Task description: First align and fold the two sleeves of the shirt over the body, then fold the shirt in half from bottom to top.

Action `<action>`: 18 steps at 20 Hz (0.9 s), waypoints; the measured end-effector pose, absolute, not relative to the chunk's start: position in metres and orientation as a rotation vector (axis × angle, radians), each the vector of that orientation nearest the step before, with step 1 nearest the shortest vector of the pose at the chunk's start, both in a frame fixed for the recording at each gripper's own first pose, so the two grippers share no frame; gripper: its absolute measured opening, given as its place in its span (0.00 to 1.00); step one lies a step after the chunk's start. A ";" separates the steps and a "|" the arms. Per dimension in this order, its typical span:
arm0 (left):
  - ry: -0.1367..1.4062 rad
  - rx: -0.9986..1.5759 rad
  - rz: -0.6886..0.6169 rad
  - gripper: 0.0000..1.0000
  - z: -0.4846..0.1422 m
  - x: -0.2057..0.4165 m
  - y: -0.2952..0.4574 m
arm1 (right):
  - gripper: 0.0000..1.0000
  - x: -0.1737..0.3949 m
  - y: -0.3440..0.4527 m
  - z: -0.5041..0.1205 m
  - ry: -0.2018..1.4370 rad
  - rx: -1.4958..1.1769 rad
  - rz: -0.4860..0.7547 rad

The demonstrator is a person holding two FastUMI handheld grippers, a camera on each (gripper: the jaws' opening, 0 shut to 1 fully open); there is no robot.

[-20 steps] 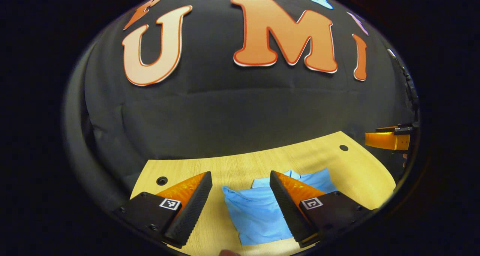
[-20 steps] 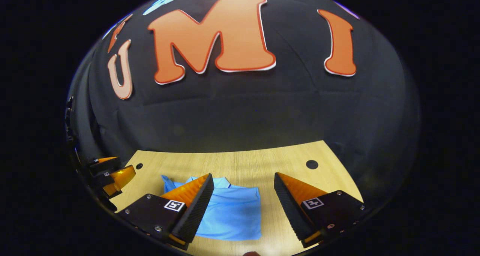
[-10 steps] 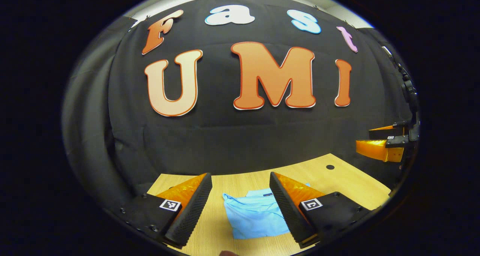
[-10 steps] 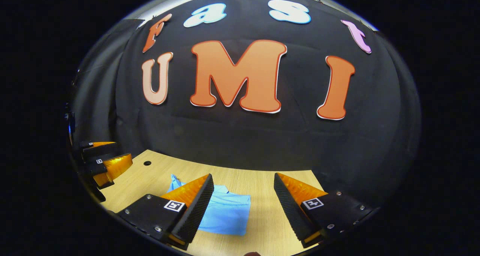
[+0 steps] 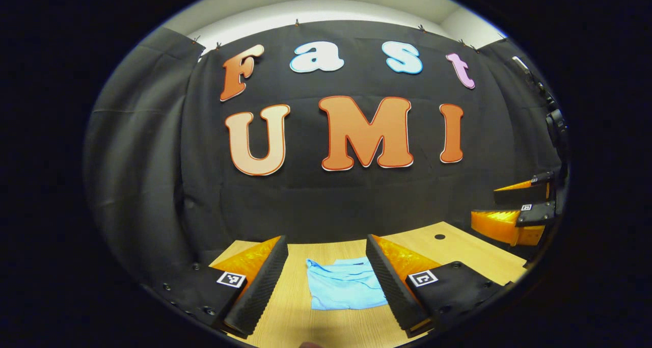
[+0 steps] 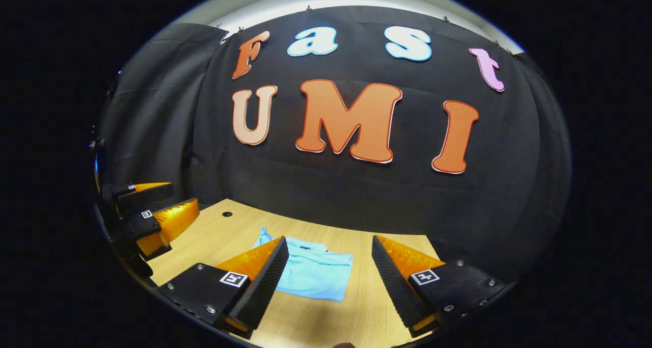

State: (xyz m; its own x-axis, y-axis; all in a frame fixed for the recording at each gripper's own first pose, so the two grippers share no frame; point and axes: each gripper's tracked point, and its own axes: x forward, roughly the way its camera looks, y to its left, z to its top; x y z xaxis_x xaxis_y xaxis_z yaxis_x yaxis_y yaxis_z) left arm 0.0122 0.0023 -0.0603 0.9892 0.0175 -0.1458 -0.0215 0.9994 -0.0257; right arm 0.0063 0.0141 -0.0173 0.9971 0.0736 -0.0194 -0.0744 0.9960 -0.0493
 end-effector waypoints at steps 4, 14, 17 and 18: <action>0.110 -0.015 0.038 1.00 -0.050 -0.025 0.001 | 1.00 -0.028 0.019 -0.003 -0.085 -0.072 0.097; 0.045 -0.011 0.074 1.00 -0.037 -0.054 0.024 | 0.99 -0.043 0.036 0.006 -0.203 -0.055 0.112; 0.029 -0.002 0.057 1.00 -0.032 -0.050 0.031 | 0.99 -0.036 0.044 0.002 -0.186 -0.039 0.107; 0.023 0.000 0.047 0.99 -0.032 -0.047 0.032 | 0.99 -0.035 0.045 0.002 -0.182 -0.042 0.101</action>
